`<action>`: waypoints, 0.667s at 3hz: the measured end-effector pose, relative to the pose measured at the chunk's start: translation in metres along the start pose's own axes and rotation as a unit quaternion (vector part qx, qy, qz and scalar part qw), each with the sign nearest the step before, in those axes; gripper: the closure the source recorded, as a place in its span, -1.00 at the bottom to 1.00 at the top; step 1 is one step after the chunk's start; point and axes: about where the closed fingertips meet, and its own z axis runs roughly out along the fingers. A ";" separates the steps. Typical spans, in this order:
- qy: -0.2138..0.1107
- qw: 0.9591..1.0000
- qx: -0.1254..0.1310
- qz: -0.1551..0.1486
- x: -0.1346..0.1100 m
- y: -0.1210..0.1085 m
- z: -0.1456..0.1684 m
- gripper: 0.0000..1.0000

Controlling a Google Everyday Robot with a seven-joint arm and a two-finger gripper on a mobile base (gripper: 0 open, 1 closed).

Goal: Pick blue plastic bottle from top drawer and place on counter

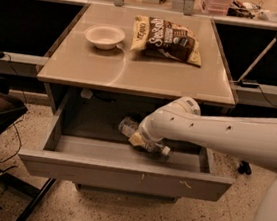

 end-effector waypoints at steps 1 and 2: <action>-0.019 0.998 0.050 -0.026 -0.005 -0.001 -0.036 0.31; -0.020 0.993 0.098 -0.055 0.017 0.008 -0.092 0.77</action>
Offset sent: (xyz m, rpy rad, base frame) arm -0.1551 -0.0493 0.2115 -0.1856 -0.6189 -0.2946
